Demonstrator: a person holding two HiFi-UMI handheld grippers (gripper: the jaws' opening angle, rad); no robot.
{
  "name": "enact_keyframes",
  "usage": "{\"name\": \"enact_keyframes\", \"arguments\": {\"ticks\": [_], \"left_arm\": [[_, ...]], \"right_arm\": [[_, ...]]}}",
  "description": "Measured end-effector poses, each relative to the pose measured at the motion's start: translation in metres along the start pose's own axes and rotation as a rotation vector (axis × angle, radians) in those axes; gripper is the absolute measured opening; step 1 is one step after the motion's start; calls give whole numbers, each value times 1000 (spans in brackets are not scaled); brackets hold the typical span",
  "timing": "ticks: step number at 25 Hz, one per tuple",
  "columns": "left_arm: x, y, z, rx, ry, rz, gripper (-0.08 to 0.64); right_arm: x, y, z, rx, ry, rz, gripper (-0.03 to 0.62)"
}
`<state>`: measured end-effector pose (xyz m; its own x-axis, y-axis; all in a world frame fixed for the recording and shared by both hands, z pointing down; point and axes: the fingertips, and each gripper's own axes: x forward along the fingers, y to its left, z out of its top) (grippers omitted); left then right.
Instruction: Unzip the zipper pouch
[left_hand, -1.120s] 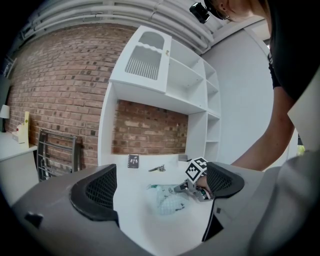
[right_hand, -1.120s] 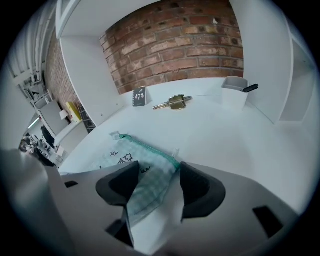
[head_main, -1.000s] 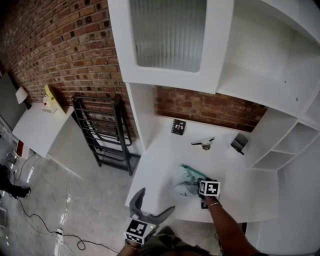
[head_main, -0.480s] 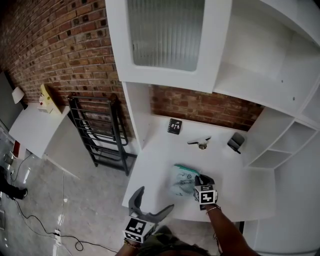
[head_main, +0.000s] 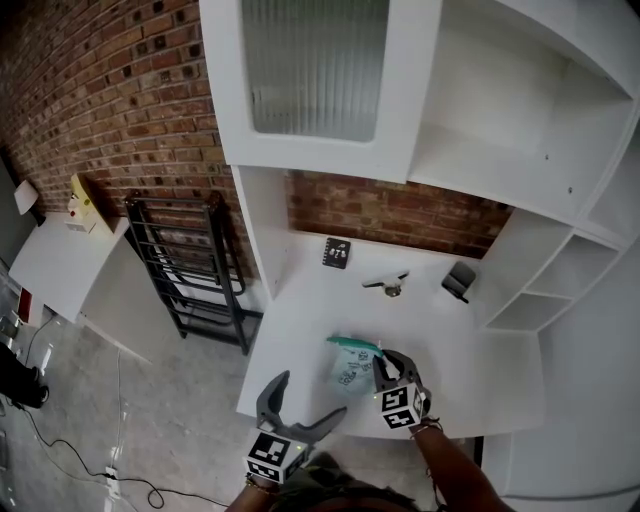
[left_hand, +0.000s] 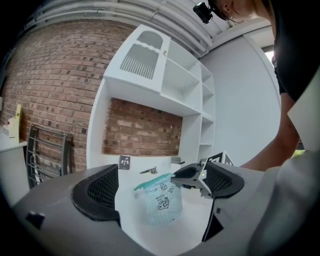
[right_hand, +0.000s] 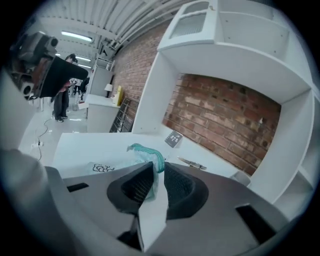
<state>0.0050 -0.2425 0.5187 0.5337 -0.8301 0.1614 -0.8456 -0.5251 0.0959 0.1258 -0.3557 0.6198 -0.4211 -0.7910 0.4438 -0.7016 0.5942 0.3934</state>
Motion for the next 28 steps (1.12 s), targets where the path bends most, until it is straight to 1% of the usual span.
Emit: {"name": "enact_keyframes", "arguments": {"ticks": [3, 8, 10, 13, 15, 16, 18, 19, 22, 24, 26, 28], "left_arm": [[0, -5, 1, -17, -1, -25, 549], [1, -14, 1, 32, 11, -54, 538], [0, -15, 3, 24, 3, -59, 525], [0, -20, 4, 18, 5, -76, 511], [1, -24, 4, 8, 18, -104, 502], [1, -27, 4, -9, 27, -125, 486], [2, -34, 4, -62, 47, -175, 425], [3, -38, 4, -85, 56, -197, 414], [8, -48, 2, -126, 95, -257, 411], [10, -55, -3, -141, 136, -299, 410], [11, -64, -11, -123, 191, -342, 402], [11, -71, -18, -76, 240, -369, 380]], "right_arm": [[-15, 9, 16, -79, -41, 1, 66], [-37, 23, 35, -172, -98, 7, 66], [-47, 28, 41, -221, -119, 0, 66], [-63, 34, 48, -338, -143, -18, 66], [-74, 38, 52, -434, -156, -39, 66], [-79, 40, 54, -477, -160, -51, 66], [-88, 42, 54, -549, -168, -70, 66], [-92, 43, 53, -586, -172, -77, 66], [-104, 50, 50, -711, -188, -90, 66], [-109, 55, 48, -772, -194, -90, 66], [-114, 59, 47, -799, -197, -91, 66], [-120, 62, 48, -817, -206, -99, 66]]}}
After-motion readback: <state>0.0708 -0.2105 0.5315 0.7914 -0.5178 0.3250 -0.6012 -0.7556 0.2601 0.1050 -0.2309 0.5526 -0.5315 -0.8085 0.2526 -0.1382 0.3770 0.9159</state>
